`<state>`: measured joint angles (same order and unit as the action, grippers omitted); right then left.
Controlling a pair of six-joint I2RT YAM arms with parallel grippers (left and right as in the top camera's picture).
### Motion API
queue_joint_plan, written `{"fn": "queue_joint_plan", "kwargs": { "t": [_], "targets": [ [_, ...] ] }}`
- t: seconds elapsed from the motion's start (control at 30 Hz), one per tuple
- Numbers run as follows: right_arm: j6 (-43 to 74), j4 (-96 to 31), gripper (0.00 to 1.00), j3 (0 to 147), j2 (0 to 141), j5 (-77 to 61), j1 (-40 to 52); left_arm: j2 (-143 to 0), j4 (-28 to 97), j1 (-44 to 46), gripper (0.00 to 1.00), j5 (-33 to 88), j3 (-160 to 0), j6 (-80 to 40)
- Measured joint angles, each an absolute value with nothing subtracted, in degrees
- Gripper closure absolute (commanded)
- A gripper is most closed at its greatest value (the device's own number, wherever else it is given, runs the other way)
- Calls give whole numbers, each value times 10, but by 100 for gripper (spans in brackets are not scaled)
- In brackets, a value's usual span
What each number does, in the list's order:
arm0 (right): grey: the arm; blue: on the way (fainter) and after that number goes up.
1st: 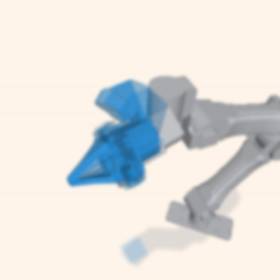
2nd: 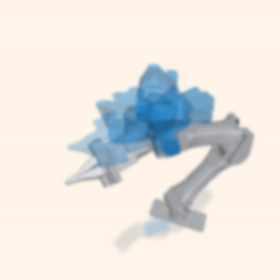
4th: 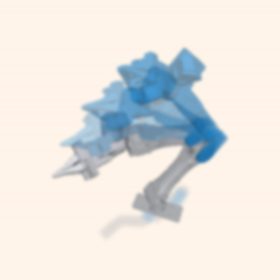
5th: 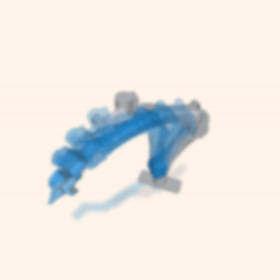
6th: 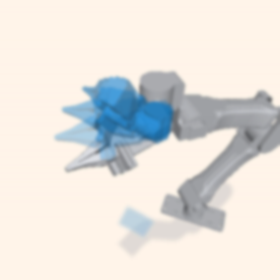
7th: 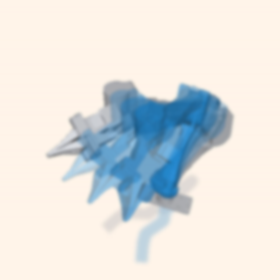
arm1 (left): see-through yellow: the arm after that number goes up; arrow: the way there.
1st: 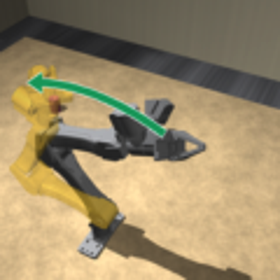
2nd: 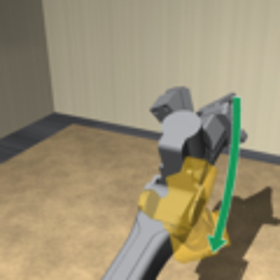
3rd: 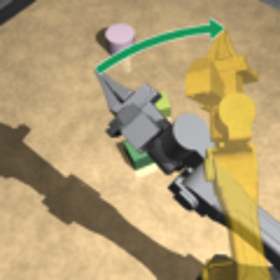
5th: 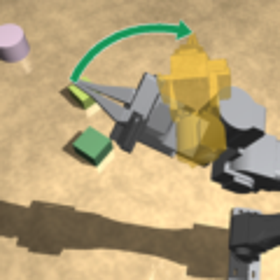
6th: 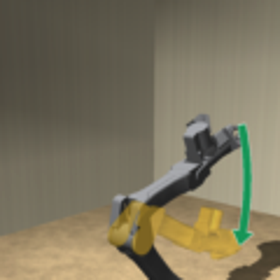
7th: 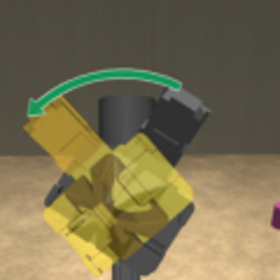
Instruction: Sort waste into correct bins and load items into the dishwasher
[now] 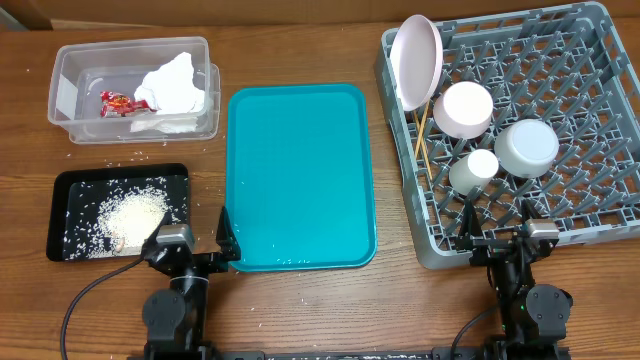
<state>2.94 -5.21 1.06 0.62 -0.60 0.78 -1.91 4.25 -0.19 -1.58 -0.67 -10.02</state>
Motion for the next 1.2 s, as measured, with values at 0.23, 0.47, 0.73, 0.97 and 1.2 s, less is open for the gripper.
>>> {"fn": "queue_joint_plan", "kwargs": {
  "t": [0.23, 0.47, 0.73, 0.97, 1.2],
  "targets": [
    [29, -52, 0, 11, 6, -6, 8, -9, -34, -2, 0, -20, -5, -98],
    [30, -52, 0, 11, 6, -6, 8, -7, 44, -2, 0, -6, -5, -85],
    [30, -52, 0, 11, 6, -6, 8, -8, 44, -2, 0, 4, -5, -28],
    [30, -52, 0, 11, 6, -6, 8, -8, 44, -2, 0, 5, -5, -14],
    [30, -52, 0, 11, 6, -6, 8, -8, 44, -2, 0, 5, -5, -13]
  ]
}}
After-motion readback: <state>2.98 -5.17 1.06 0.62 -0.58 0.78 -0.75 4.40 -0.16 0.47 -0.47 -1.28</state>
